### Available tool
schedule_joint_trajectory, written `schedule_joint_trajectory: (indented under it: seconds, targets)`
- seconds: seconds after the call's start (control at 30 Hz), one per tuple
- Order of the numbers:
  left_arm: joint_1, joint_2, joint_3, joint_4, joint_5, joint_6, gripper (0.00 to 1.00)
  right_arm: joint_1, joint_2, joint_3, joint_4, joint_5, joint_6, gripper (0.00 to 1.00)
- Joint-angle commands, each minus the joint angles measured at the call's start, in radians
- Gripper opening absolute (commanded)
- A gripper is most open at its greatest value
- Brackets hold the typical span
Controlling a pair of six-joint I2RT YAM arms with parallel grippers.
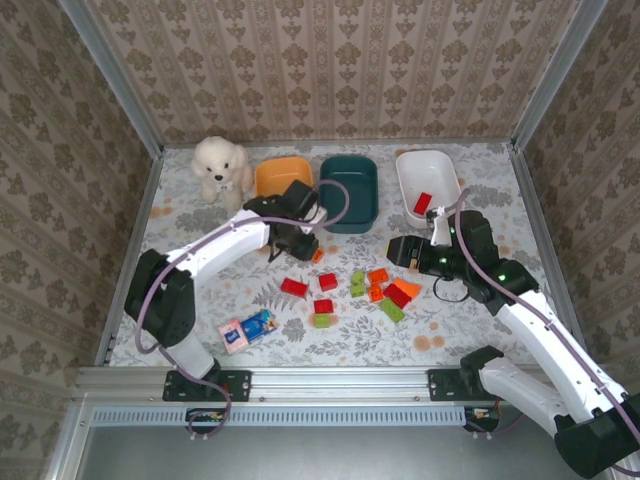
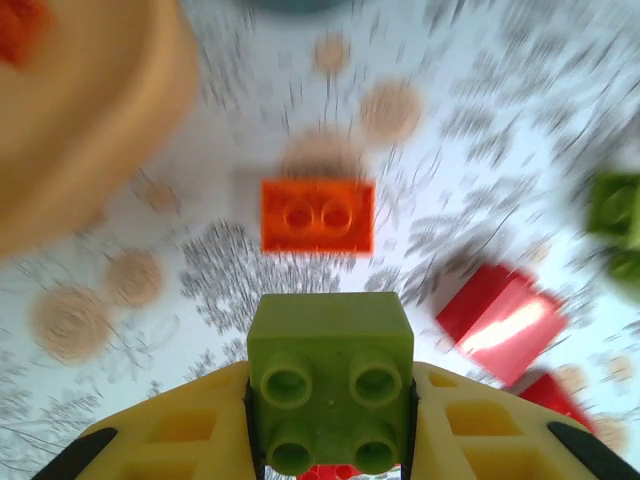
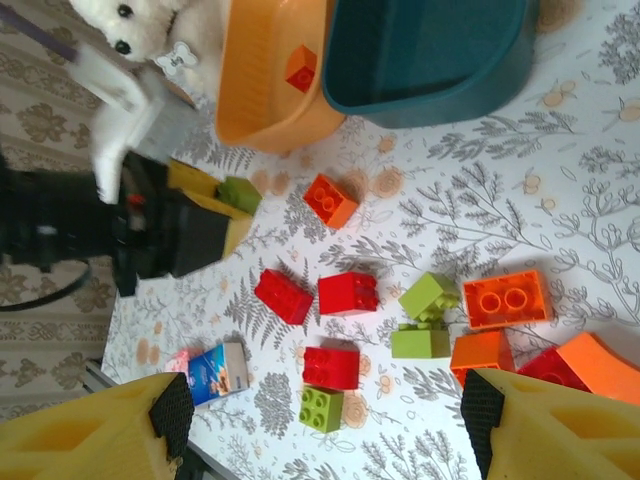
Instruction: Sort the legos into containers by color
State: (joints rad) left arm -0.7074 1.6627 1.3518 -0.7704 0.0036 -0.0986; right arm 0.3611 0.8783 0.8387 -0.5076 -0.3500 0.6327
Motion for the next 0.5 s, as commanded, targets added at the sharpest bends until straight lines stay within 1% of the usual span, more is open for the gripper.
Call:
schedule_joint_trajectory:
  seconds: [0.0,0.17,0.3,0.47]
  targets:
    - [-0.003,0.083,0.170,-0.048,0.034,-0.041,0.34,0.006,0.013,0.052,-0.013,0.019,0.006,0.74]
    - [0.010,0.353,0.513,-0.109,0.055,-0.046,0.34,0.006,0.045,0.105,-0.024,0.029,-0.008,0.73]
    - [0.033,0.572,0.788,-0.144,0.079,-0.094,0.33,0.006,0.050,0.144,-0.076,0.046,-0.014,0.73]
    - [0.055,0.740,0.937,-0.085,0.095,-0.157,0.34,0.006,0.024,0.147,-0.109,0.058,0.001,0.73]
